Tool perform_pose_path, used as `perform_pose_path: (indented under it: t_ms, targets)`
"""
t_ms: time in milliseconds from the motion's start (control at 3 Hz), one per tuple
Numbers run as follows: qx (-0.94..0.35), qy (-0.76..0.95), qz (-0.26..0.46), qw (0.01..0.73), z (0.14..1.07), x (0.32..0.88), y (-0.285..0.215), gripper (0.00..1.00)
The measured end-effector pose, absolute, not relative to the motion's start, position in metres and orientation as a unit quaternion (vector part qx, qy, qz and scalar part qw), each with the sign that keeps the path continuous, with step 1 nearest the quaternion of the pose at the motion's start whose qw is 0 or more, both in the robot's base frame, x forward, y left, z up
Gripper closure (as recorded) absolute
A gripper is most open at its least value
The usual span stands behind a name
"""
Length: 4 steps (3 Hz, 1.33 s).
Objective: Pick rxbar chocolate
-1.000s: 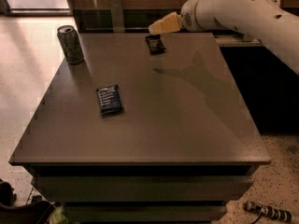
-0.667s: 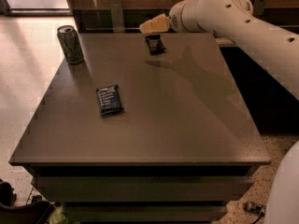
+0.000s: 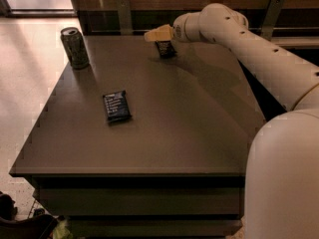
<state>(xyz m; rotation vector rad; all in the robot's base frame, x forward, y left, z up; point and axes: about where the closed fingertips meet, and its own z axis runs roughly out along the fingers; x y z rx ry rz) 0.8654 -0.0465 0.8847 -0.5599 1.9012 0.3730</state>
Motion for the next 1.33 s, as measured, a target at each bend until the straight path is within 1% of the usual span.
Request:
perform_pose_path:
  t_ms: [667,1000,1333]
  targets:
    - [-0.228,0.816,0.185,0.498,0.839,0.876,-0.04,0.0]
    - [-0.231,0.828,0.192,0.473,0.815,0.866,-0.032,0.0]
    - [-0.233,0.838,0.183,0.457,0.801,0.86,-0.027,0.0]
